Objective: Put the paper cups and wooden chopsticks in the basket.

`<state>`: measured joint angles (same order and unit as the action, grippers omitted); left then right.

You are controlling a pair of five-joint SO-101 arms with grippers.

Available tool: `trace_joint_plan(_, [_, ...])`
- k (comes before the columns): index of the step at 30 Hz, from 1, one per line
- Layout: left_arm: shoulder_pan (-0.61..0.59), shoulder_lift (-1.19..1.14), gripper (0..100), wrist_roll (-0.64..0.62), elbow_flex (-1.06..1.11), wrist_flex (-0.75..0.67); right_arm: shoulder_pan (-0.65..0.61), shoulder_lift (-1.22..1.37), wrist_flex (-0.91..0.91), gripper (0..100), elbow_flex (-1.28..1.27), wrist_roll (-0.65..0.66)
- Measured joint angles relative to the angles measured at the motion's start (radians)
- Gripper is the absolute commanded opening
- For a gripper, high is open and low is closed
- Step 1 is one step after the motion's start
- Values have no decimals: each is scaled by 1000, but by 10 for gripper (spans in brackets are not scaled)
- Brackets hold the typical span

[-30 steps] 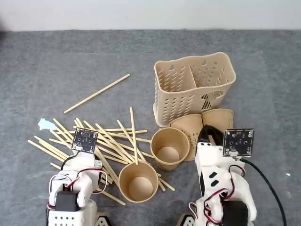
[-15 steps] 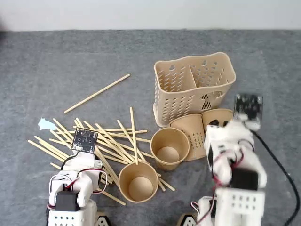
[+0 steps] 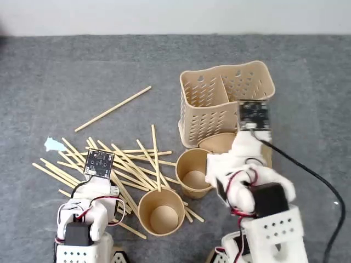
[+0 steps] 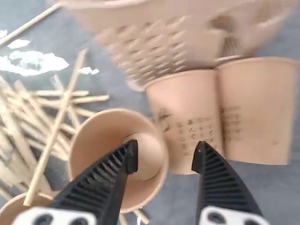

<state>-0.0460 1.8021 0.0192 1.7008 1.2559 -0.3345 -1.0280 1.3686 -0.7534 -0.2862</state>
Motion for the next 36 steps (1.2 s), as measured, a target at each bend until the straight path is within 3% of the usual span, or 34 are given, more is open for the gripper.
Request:
trace_joint_plan(12, [0, 0, 14, 0, 0, 0, -25, 293, 0, 185, -2, -80])
trace_joint_plan(14, [0, 0, 14, 0, 0, 0, -25, 299, 0, 147, -2, -80])
trace_joint_plan(17, [0, 0, 14, 0, 0, 0, -25, 299, 0, 2, 0, -80])
trace_joint_plan(25, [0, 0, 14, 0, 0, 0, -25, 299, 9, 7, 20, -80])
trace_joint_plan(36, [0, 0, 14, 0, 0, 0, -25, 304, 325, 7, 532, -63])
